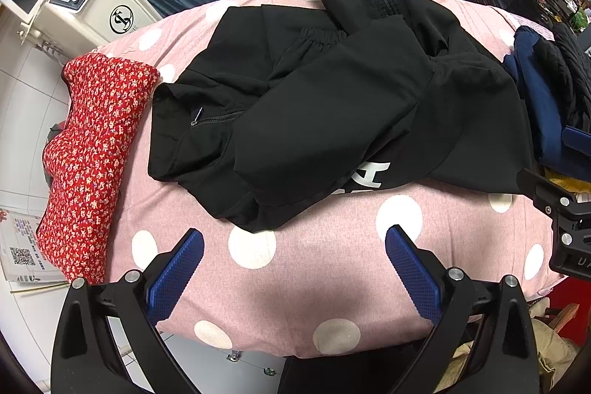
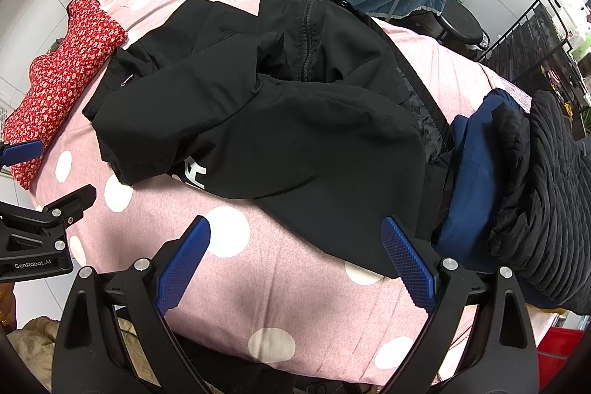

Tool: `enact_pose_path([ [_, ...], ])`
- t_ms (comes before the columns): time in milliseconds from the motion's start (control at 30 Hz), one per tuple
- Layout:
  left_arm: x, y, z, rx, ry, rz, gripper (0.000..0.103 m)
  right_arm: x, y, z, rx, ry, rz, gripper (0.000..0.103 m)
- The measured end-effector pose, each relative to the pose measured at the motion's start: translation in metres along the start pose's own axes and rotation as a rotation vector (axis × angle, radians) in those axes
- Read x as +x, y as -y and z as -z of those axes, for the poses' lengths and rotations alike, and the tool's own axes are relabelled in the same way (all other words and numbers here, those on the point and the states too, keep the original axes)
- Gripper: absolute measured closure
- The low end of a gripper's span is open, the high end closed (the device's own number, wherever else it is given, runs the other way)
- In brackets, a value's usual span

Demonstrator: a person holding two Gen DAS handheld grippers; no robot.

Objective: Fold large clothes

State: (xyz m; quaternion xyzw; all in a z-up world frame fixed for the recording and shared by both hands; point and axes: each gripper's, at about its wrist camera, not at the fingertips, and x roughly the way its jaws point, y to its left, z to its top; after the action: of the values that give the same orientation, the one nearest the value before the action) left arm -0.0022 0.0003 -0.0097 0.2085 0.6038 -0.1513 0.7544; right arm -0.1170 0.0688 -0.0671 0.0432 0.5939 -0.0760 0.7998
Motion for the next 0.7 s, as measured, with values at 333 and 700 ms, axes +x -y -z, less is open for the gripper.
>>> enact_pose_path([
  [333, 0.0016, 0.0016, -0.0011, 0.003, -0.007, 0.002, 0.006, 0.0019, -0.0008, -0.0005, -0.001, -0.004, -0.001, 0.01],
  [700, 0.0058, -0.001, -0.0008, 0.0, -0.02, 0.007, 0.006, 0.0069, -0.0009, -0.001, -0.001, -0.018, -0.003, 0.011],
])
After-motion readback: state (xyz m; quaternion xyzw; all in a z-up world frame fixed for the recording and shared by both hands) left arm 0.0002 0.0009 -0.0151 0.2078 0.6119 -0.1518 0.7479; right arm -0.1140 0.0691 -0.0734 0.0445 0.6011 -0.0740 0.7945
